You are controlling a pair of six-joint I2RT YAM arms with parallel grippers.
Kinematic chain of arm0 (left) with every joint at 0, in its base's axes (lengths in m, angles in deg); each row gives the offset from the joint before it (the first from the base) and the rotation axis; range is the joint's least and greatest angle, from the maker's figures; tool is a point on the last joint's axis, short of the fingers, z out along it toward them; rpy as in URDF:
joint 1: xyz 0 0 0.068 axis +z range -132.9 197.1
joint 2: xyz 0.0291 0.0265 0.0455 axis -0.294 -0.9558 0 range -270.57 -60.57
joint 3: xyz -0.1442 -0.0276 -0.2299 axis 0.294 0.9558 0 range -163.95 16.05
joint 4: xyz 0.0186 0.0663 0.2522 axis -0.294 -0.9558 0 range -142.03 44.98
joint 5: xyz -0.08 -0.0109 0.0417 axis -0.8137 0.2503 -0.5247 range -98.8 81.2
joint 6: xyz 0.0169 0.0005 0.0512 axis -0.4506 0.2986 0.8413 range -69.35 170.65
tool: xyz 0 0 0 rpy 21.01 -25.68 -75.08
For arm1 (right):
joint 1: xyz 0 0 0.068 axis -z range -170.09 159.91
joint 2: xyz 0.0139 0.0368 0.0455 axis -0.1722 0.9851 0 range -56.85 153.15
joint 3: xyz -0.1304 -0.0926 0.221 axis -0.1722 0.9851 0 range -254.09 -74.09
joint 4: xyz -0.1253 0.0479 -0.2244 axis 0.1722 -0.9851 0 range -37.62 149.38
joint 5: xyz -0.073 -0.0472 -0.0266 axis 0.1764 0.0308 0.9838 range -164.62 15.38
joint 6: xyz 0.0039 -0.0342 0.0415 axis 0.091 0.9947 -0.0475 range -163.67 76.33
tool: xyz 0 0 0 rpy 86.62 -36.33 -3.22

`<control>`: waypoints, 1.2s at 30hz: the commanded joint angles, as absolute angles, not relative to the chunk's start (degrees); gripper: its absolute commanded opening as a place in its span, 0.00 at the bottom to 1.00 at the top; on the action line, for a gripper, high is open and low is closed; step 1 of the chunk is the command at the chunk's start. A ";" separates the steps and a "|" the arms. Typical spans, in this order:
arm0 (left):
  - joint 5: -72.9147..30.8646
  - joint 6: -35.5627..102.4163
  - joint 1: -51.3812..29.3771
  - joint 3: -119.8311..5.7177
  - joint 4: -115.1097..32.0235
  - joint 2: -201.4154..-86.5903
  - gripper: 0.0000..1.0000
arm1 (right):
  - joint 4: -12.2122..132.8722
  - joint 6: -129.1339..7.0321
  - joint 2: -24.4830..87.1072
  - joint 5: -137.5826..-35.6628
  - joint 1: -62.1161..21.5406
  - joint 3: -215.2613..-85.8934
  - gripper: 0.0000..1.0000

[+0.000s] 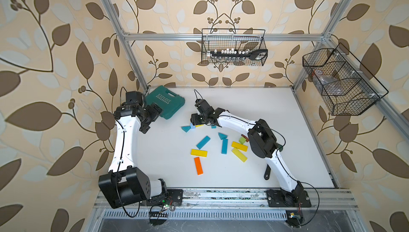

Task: Assemble a small pinwheel with building blocks
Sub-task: Assemble the building block at the center of the board.

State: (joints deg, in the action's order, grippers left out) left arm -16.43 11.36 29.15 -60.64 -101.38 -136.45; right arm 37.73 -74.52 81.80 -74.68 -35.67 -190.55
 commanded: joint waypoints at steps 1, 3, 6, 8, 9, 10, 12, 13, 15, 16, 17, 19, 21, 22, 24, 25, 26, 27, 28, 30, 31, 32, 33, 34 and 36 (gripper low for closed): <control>-12.87 17.00 29.35 -61.24 -103.01 -137.11 0.99 | 35.65 -72.95 85.17 -72.99 -35.58 -194.38 0.61; -11.82 18.21 29.49 -61.12 -103.17 -137.60 0.99 | 35.65 -72.70 86.76 -72.91 -35.50 -196.34 0.61; -10.19 19.13 29.74 -60.95 -103.39 -137.96 0.99 | 36.38 -71.83 88.35 -71.55 -35.44 -198.37 0.62; -10.15 19.34 29.98 -60.87 -103.22 -138.08 0.99 | 36.53 -71.51 89.42 -70.95 -35.34 -199.80 0.62; -10.41 19.53 30.09 -60.78 -102.97 -138.13 0.99 | 36.53 -71.46 90.00 -71.13 -35.19 -200.67 0.62; -10.44 19.54 30.13 -60.68 -102.86 -138.18 0.99 | 36.74 -71.41 90.50 -71.31 -35.04 -201.38 0.62; -10.37 19.71 30.26 -60.46 -102.69 -138.27 0.99 | 36.71 -71.12 91.30 -71.36 -34.95 -202.59 0.62; -10.35 19.71 30.40 -60.38 -102.59 -138.40 0.99 | 36.86 -70.99 91.75 -71.59 -34.89 -203.08 0.63; -10.55 19.78 30.70 -60.33 -102.71 -138.66 0.99 | 37.14 -70.69 92.48 -71.72 -34.73 -203.90 0.62; -10.63 19.83 30.80 -60.41 -102.75 -138.86 0.99 | 37.23 -70.13 92.86 -71.66 -34.66 -204.36 0.61; -10.59 19.90 30.97 -60.43 -102.77 -138.96 0.99 | 37.06 -69.52 93.39 -71.56 -34.72 -205.06 0.60; -10.87 20.04 31.27 -60.50 -102.89 -139.16 0.99 | 36.46 -68.61 94.24 -71.28 -34.61 -206.43 0.60; -11.26 19.98 31.57 -60.45 -102.79 -139.33 0.99 | 36.24 -67.72 94.97 -71.13 -34.60 -207.40 0.58; -11.49 20.07 31.68 -60.46 -102.79 -139.48 0.99 | 35.83 -67.37 95.40 -71.01 -34.55 -208.08 0.57; -11.52 20.06 31.97 -60.51 -102.86 -139.59 0.99 | 35.48 -66.35 96.33 -71.37 -34.54 -209.43 0.54; -11.69 20.22 32.12 -60.46 -102.86 -139.62 0.99 | 35.33 -65.77 96.74 -71.92 -34.55 -210.05 0.53; -11.78 20.21 32.26 -60.42 -102.86 -139.64 0.99 | 35.00 -65.27 97.18 -72.12 -34.56 -210.74 0.52; -11.78 20.23 32.32 -60.42 -102.93 -139.61 0.99 | 34.79 -64.96 97.51 -72.45 -34.59 -211.30 0.52; -11.77 20.21 32.46 -60.37 -102.95 -139.74 0.99 | 34.62 -64.48 97.81 -72.60 -34.61 -211.67 0.50; -11.71 20.16 32.60 -60.25 -102.90 -139.64 0.99 | 34.46 -63.70 97.92 -72.51 -34.62 -211.87 0.50; -11.77 20.17 32.74 -60.27 -102.86 -139.69 0.99 | 34.47 -63.32 98.00 -72.50 -34.62 -211.83 0.49; -11.82 20.22 32.82 -60.19 -102.86 -139.68 0.99 | 34.49 -62.91 98.01 -72.42 -34.57 -211.82 0.49; -12.00 20.20 32.91 -60.15 -102.90 -139.69 0.99 | 34.48 -62.63 97.99 -72.41 -34.61 -211.92 0.48; -12.12 20.20 32.99 -60.16 -102.86 -139.78 0.99 | 34.48 -62.17 97.94 -72.30 -34.59 -212.03 0.46; -12.15 20.15 33.16 -60.09 -102.86 -139.93 0.99 | 34.46 -61.51 97.99 -72.36 -34.56 -212.24 0.44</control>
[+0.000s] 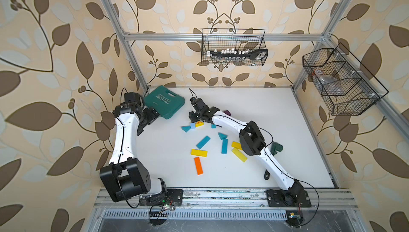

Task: Assemble a small pinwheel with building blocks
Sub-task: Assemble the building block at the center of the board.

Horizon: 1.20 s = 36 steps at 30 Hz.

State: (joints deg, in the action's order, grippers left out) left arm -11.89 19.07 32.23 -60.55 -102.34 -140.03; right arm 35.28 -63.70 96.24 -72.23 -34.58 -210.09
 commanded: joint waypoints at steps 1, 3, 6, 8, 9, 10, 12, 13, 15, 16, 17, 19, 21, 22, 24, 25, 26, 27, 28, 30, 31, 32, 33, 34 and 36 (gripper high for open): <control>-12.20 20.16 33.19 -60.09 -102.86 -139.87 0.99 | 34.44 -61.22 98.07 -72.52 -34.55 -212.40 0.44; -12.31 20.22 33.35 -60.07 -102.94 -139.94 0.99 | 34.52 -60.35 98.34 -73.28 -34.61 -212.82 0.42; -12.42 20.28 33.62 -60.07 -102.95 -139.94 0.99 | 34.34 -59.29 98.88 -74.53 -34.57 -213.61 0.40; -12.53 20.26 33.73 -59.98 -102.86 -140.06 0.99 | 34.54 -58.82 98.98 -75.06 -34.55 -213.65 0.40; -12.66 20.24 33.79 -59.98 -102.86 -140.06 0.99 | 34.72 -58.49 99.05 -75.52 -34.56 -213.57 0.40; -12.69 20.24 33.88 -60.04 -102.87 -140.12 0.99 | 34.87 -58.25 99.19 -75.99 -34.56 -213.68 0.40; -13.00 20.34 34.05 -60.07 -102.94 -140.31 0.99 | 34.85 -57.91 99.47 -76.60 -34.40 -214.11 0.40; -13.13 20.39 34.14 -60.08 -102.94 -140.36 0.99 | 34.64 -57.90 99.64 -76.85 -34.38 -214.35 0.40; -13.35 20.33 34.32 -60.03 -102.94 -140.47 0.99 | 34.42 -57.77 99.84 -77.45 -34.22 -214.75 0.40; -13.68 20.39 34.33 -59.98 -102.94 -140.56 0.99 | 34.42 -57.73 99.80 -77.77 -34.18 -214.70 0.40; -14.02 20.41 34.41 -60.06 -102.99 -140.63 0.99 | 34.42 -57.57 99.83 -77.99 -34.18 -214.79 0.40; -14.88 20.24 34.39 -60.07 -102.94 -140.88 0.99 | 34.69 -56.88 99.84 -78.99 -34.14 -214.77 0.40; -16.31 20.17 34.41 -59.98 -102.80 -141.19 0.99 | 34.85 -56.65 99.60 -78.86 -34.13 -214.73 0.43; -17.67 20.02 34.41 -59.71 -102.43 -141.17 0.99 | 34.73 -56.67 99.36 -78.50 -33.99 -214.71 0.47; -22.54 19.23 34.41 -57.86 -100.03 -140.83 0.99 | 34.85 -56.74 98.03 -78.21 -33.71 -214.05 0.50; -26.22 18.63 34.32 -56.33 -97.72 -140.60 0.99 | 35.18 -56.92 96.82 -77.54 -33.52 -213.27 0.53; -28.94 17.54 34.08 -55.06 -95.85 -140.44 0.99 | 35.66 -57.07 95.50 -77.10 -33.12 -212.23 0.54; -30.15 16.39 33.74 -54.22 -94.47 -140.56 0.99 | 36.05 -57.28 94.15 -76.89 -32.80 -211.29 0.55; -31.31 15.50 33.33 -53.84 -93.44 -140.91 0.99 | 36.60 -57.77 92.36 -76.71 -32.26 -209.95 0.56; -31.46 14.23 31.66 -54.93 -93.06 -142.46 0.99 | 38.03 -58.26 88.65 -76.70 -31.30 -206.41 0.57; -30.94 13.91 30.29 -56.12 -93.18 -144.09 0.99 | 38.79 -58.55 86.54 -76.70 -30.85 -204.26 0.57; -30.06 13.54 28.84 -57.55 -93.60 -145.80 0.99 | 39.67 -58.88 84.40 -76.82 -30.76 -201.74 0.58; -29.37 13.24 27.65 -58.82 -93.72 -147.19 0.96 | 40.51 -59.10 82.50 -77.11 -30.77 -199.56 0.58; -28.87 12.76 26.41 -60.24 -93.72 -148.98 0.93 | 41.08 -59.65 80.35 -77.32 -29.30 -196.89 0.58; -28.45 12.06 24.34 -63.35 -93.61 -152.93 0.90 | 41.79 -61.31 77.03 -77.51 -28.11 -192.40 0.58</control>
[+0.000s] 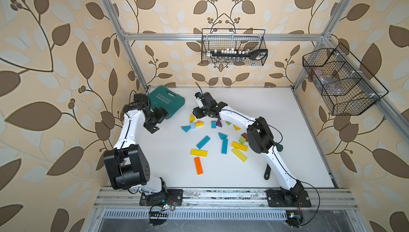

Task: Assemble a small pinwheel with building blocks
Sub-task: Assemble the building block at the center of the board.

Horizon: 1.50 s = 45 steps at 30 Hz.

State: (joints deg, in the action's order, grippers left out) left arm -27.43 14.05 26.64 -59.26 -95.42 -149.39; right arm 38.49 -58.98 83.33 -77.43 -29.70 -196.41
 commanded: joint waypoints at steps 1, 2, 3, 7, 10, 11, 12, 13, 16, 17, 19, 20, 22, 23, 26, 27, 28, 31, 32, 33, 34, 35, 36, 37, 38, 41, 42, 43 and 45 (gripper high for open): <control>-28.38 11.72 23.47 -65.12 -94.01 -155.47 0.87 | 41.80 -62.52 75.23 -77.82 -27.32 -190.00 0.58; -28.55 11.49 22.68 -66.98 -94.40 -157.82 0.83 | 41.80 -63.86 73.31 -78.09 -26.56 -187.22 0.57; -28.45 11.22 21.86 -68.41 -94.51 -160.07 0.78 | 42.03 -65.02 71.26 -78.44 -25.53 -184.23 0.56; -27.63 10.35 19.00 -72.89 -94.48 -166.89 0.65 | 45.44 -67.87 62.60 -79.13 -22.14 -170.46 0.54; -26.53 9.99 17.35 -76.42 -95.08 -171.62 0.55 | 47.09 -67.87 56.26 -79.27 -20.28 -161.85 0.54; -25.97 9.68 16.98 -77.73 -95.61 -173.21 0.50 | 47.56 -67.74 54.39 -79.22 -19.86 -159.12 0.54; -25.92 9.69 16.48 -78.89 -95.89 -174.68 0.45 | 47.98 -67.49 52.54 -79.39 -19.42 -156.77 0.54; -25.64 9.65 15.98 -79.79 -96.19 -175.92 0.41 | 48.22 -67.24 51.17 -79.46 -19.07 -154.85 0.54; -24.15 8.90 14.32 -81.87 -96.83 -179.15 0.37 | 48.60 -66.50 47.36 -79.28 -17.82 -149.98 0.55; -24.18 8.46 13.92 -82.10 -96.70 -180.07 0.35 | 48.67 -66.42 46.32 -79.49 -17.24 -148.65 0.55; -24.44 7.75 13.54 -82.39 -96.65 -181.55 0.31 | 49.18 -66.41 44.86 -79.63 -16.09 -146.63 0.55; -24.54 7.32 13.36 -82.32 -96.58 -182.07 0.29 | 49.59 -66.43 44.27 -80.16 -15.48 -145.68 0.55; -24.70 6.75 12.82 -81.97 -95.96 -182.60 0.27 | 49.85 -66.59 43.53 -80.74 -14.58 -144.48 0.55; -24.57 6.49 12.43 -82.11 -95.91 -182.93 0.26 | 49.96 -66.44 43.28 -80.89 -14.28 -143.96 0.55; -24.35 6.26 11.18 -83.15 -96.67 -183.91 0.23 | 51.00 -66.07 42.96 -80.62 -13.67 -142.57 0.55; -24.13 6.33 10.83 -83.35 -96.86 -184.14 0.22 | 50.96 -66.16 42.98 -80.78 -13.32 -142.38 0.55; -23.88 6.19 10.61 -83.39 -96.95 -184.16 0.22 | 51.02 -66.27 43.01 -80.94 -13.05 -142.19 0.55; -23.65 5.85 10.35 -82.76 -96.71 -184.22 0.21 | 51.41 -66.52 42.82 -81.38 -12.58 -141.31 0.55; -23.85 5.67 10.33 -82.53 -96.55 -184.22 0.20 | 51.67 -66.55 42.65 -81.45 -12.50 -140.99 0.55; -24.29 5.60 10.17 -82.45 -96.28 -184.21 0.19 | 51.82 -66.66 42.55 -81.48 -12.50 -140.69 0.55; -24.33 5.51 9.95 -82.48 -96.27 -184.16 0.19 | 51.78 -66.69 42.44 -81.48 -12.50 -140.53 0.55; -24.30 5.47 9.74 -82.56 -96.27 -184.19 0.18 | 51.89 -66.82 42.34 -81.59 -12.49 -140.36 0.55; -24.34 5.47 9.55 -82.64 -96.27 -184.20 0.18 | 51.95 -66.89 42.38 -81.64 -12.49 -140.10 0.55; -24.39 5.47 9.37 -82.65 -96.27 -184.06 0.18 | 51.98 -66.98 42.24 -81.67 -12.49 -139.97 0.55; -24.61 5.48 9.21 -82.61 -96.35 -184.09 0.17 | 52.21 -67.11 42.12 -81.66 -12.49 -139.71 0.55; -24.42 5.47 9.19 -82.39 -96.62 -183.73 0.17 | 52.09 -67.19 41.92 -81.65 -12.46 -139.44 0.55; -24.48 5.36 9.19 -82.35 -96.46 -183.63 0.17 | 51.88 -67.23 41.92 -81.65 -12.45 -139.53 0.55; -24.66 5.14 9.19 -82.23 -96.31 -183.46 0.17 | 51.82 -67.26 41.94 -81.56 -12.37 -139.55 0.55; -25.82 5.05 9.19 -81.87 -95.75 -183.43 0.16 | 51.69 -67.32 41.85 -81.49 -12.40 -139.43 0.55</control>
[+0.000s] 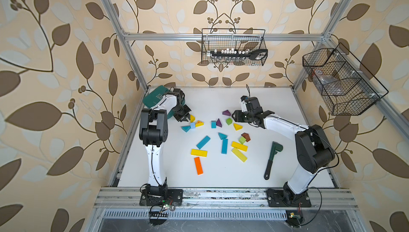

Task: Assemble a small pinwheel with building blocks
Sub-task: Assemble the building block at the center of the board.

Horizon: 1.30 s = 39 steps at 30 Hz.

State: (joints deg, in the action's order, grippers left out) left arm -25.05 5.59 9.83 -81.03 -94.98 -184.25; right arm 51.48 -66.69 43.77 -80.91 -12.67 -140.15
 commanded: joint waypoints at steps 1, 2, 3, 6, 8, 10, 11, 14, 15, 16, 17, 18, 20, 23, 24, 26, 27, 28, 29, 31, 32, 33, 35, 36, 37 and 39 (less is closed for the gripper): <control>-26.04 4.95 9.10 -81.86 -95.65 -183.44 0.16 | 51.67 -67.47 41.85 -81.39 -12.40 -139.33 0.55; -26.20 5.00 9.01 -81.78 -95.56 -183.43 0.16 | 51.81 -67.51 41.75 -81.39 -12.41 -139.30 0.55; -26.32 4.94 8.92 -81.80 -95.57 -183.38 0.16 | 51.81 -67.51 41.73 -81.39 -12.36 -139.17 0.55; -26.91 4.94 8.67 -81.45 -95.26 -183.01 0.16 | 51.92 -67.66 41.69 -81.49 -12.41 -138.92 0.55; -27.10 4.88 8.57 -81.06 -95.12 -182.67 0.16 | 52.02 -67.80 41.83 -81.57 -12.40 -138.82 0.55; -27.22 4.86 8.48 -80.68 -95.04 -182.35 0.16 | 52.16 -67.86 41.78 -81.59 -12.39 -138.81 0.55; -26.71 4.87 8.48 -80.63 -95.27 -182.17 0.16 | 52.17 -67.92 41.72 -81.66 -12.41 -138.79 0.55; -25.80 5.05 8.48 -80.53 -95.80 -181.85 0.16 | 52.20 -67.94 41.71 -81.72 -12.36 -138.77 0.55; -25.47 5.12 8.48 -80.62 -96.11 -181.73 0.16 | 52.24 -67.96 41.65 -81.78 -12.36 -138.77 0.55; -24.99 5.22 8.48 -80.99 -96.53 -181.76 0.16 | 52.19 -67.96 41.58 -81.88 -12.41 -138.64 0.55; -24.56 5.44 8.54 -81.43 -97.23 -181.75 0.16 | 52.17 -67.87 41.54 -81.83 -12.41 -138.61 0.55; -24.04 5.56 8.57 -81.87 -97.90 -181.64 0.16 | 52.06 -67.86 41.39 -81.89 -12.38 -138.63 0.55; -22.75 5.82 8.57 -82.82 -99.28 -180.95 0.17 | 51.81 -67.75 40.98 -82.00 -12.37 -138.61 0.55; -22.06 6.48 8.57 -84.26 -101.06 -178.71 0.24 | 51.54 -67.66 40.11 -81.83 -12.41 -138.25 0.55; -21.45 6.61 8.57 -84.69 -101.80 -177.48 0.27 | 51.34 -67.50 39.67 -81.86 -12.41 -138.20 0.56; -20.82 7.19 8.55 -85.28 -102.97 -174.79 0.34 | 50.69 -67.33 38.93 -82.00 -12.45 -138.00 0.57; -20.14 7.48 8.49 -85.44 -103.71 -173.13 0.40 | 50.09 -67.01 38.25 -82.04 -12.50 -137.83 0.60; -19.53 7.87 8.48 -85.39 -104.31 -171.41 0.46 | 49.62 -66.72 37.46 -82.02 -12.55 -137.41 0.62; -18.65 8.27 8.48 -85.02 -105.02 -169.31 0.52 | 49.15 -66.34 36.39 -81.90 -12.71 -136.77 0.65; -16.48 8.59 8.48 -83.81 -106.50 -164.99 0.70 | 48.68 -65.49 33.97 -81.49 -13.31 -134.94 0.69; -16.05 8.89 8.48 -82.32 -106.72 -162.38 0.88 | 48.46 -64.81 32.84 -81.11 -13.97 -133.89 0.72; -15.05 8.86 8.48 -80.29 -106.95 -159.59 0.99 | 48.02 -64.04 31.84 -80.61 -14.65 -133.10 0.75; -13.77 8.34 8.48 -74.86 -107.35 -153.75 0.99 | 46.78 -62.76 30.26 -80.09 -15.60 -131.64 0.80; -13.30 7.80 8.33 -71.40 -107.38 -150.58 0.99 | 46.34 -62.08 29.46 -80.16 -16.14 -130.81 0.82; -12.94 7.02 7.95 -68.31 -107.43 -147.94 0.99 | 45.82 -61.66 28.80 -80.35 -16.60 -130.26 0.84; -13.77 4.41 6.72 -61.31 -107.41 -142.38 0.99 | 45.49 -60.28 27.27 -80.61 -18.21 -128.61 0.87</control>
State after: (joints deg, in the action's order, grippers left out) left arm -15.30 6.86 8.39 -68.46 -103.26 -146.46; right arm 48.16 -63.02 29.17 -80.80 -16.61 -130.71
